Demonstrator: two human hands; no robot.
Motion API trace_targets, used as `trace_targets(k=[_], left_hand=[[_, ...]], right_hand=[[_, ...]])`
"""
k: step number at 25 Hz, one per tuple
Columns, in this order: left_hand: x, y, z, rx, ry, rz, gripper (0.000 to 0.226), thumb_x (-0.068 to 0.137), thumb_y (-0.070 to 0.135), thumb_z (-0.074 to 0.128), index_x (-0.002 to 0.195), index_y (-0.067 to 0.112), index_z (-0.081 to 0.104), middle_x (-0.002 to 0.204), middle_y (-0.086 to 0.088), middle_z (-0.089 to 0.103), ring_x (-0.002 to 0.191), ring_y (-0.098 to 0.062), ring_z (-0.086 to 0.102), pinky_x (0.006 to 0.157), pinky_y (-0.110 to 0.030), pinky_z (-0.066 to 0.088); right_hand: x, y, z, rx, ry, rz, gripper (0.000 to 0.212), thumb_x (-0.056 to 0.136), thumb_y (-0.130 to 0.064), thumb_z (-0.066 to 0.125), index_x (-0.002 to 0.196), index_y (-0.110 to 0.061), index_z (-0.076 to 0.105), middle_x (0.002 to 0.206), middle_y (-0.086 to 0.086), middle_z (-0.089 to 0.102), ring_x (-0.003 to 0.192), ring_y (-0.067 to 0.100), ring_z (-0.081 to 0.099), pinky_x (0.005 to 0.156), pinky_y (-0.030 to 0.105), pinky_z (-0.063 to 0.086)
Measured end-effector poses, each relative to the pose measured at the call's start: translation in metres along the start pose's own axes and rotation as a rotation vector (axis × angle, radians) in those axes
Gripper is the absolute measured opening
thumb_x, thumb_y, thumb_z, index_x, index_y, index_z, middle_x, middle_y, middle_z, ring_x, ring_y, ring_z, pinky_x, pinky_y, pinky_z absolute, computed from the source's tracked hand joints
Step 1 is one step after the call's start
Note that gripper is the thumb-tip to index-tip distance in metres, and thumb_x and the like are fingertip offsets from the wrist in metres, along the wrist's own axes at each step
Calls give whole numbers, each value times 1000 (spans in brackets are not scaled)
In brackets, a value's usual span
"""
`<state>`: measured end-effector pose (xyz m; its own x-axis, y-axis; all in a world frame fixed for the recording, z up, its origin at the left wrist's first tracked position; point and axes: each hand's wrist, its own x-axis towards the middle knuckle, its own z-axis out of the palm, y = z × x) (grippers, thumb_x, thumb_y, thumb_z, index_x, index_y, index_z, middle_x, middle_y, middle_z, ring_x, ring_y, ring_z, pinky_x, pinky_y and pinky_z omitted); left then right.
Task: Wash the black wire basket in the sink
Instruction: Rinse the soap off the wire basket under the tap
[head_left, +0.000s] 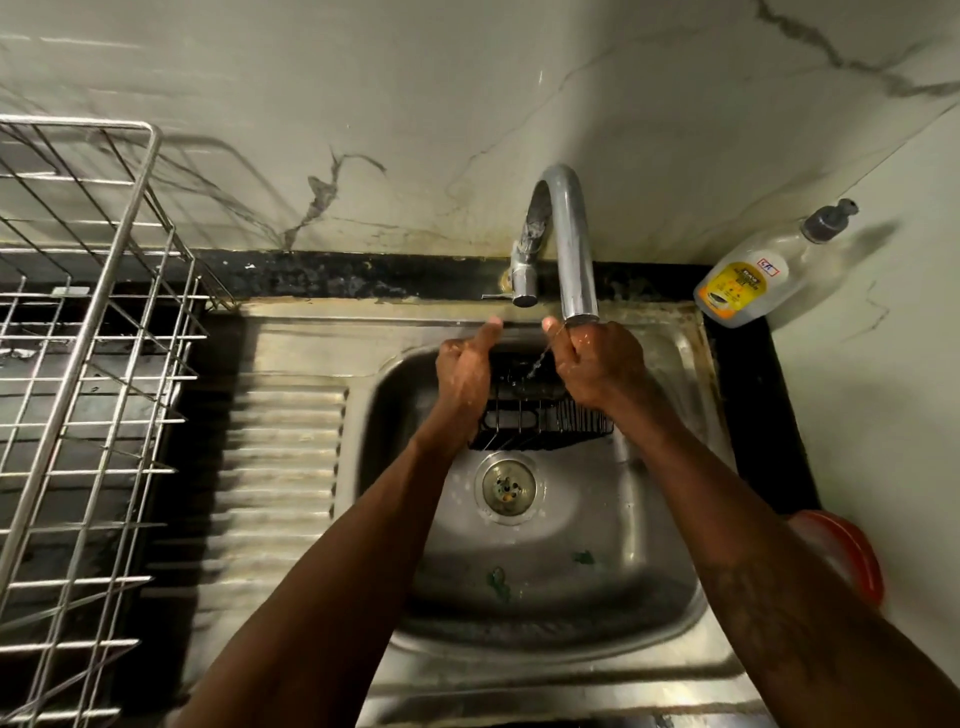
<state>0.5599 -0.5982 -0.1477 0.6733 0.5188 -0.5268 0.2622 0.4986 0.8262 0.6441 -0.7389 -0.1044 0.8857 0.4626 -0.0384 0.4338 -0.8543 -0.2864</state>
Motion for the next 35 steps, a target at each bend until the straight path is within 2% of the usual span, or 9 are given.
trace_targets(k=[5,8,13,18,21,23,25,31,35], left_hand=[[9,2,3,103,34,-40,32,90,36,57,77,11,74,84,-18,74,87,-38,71,82,-52,59],[8,6,-9,91,-63,-13,31,93,32,55,95,6,73,91,-18,75,88,-36,72,81,-45,60],[18,11,-19,-20,-265,-129,57,83,45,64,116,-1,67,111,-27,69,103,-45,67,97,-61,50],[24,25,-16,669,-42,349,57,98,58,45,79,12,73,70,-11,72,65,-24,71,68,-37,61],[20,27,2,1031,17,606,62,104,55,33,74,14,69,66,-4,69,59,-22,65,62,-38,55],[22,18,-3,925,12,538,59,103,52,39,67,17,68,60,2,66,55,-16,63,58,-32,53],[23,9,-18,689,43,326,41,99,48,52,76,19,71,68,2,70,61,-15,68,61,-34,59],[27,-8,-24,514,95,184,31,98,36,59,78,13,64,61,-1,57,50,-11,51,42,-22,39],[27,-7,-21,460,108,168,31,97,32,60,73,12,65,62,-3,60,51,-11,54,46,-25,46]], right_hand=[[-13,-66,25,-170,67,-202,59,108,-47,21,79,-25,68,67,-4,64,62,17,62,69,32,46],[-5,-38,11,-129,-5,-82,64,105,-57,20,74,-23,64,64,0,57,65,22,61,65,31,42],[3,-12,0,532,-20,33,56,94,-56,60,75,-4,71,65,7,68,63,25,69,65,41,60],[5,-30,8,117,138,7,49,100,-49,52,80,-9,72,66,4,64,56,19,54,52,21,40],[4,-61,22,26,313,-44,44,103,-39,48,74,-13,68,62,8,64,50,25,52,52,26,36],[3,-67,29,268,403,-35,44,104,-35,45,77,-10,69,62,9,64,51,22,56,53,28,43],[-2,-58,36,531,229,3,45,107,-39,41,83,-10,67,66,2,63,56,15,58,60,27,47],[-19,5,56,436,57,311,60,108,-51,25,60,-24,50,59,-4,53,62,17,55,66,29,44],[-19,-39,50,490,122,19,60,108,-46,30,68,-16,63,59,2,64,54,17,61,55,29,49]])
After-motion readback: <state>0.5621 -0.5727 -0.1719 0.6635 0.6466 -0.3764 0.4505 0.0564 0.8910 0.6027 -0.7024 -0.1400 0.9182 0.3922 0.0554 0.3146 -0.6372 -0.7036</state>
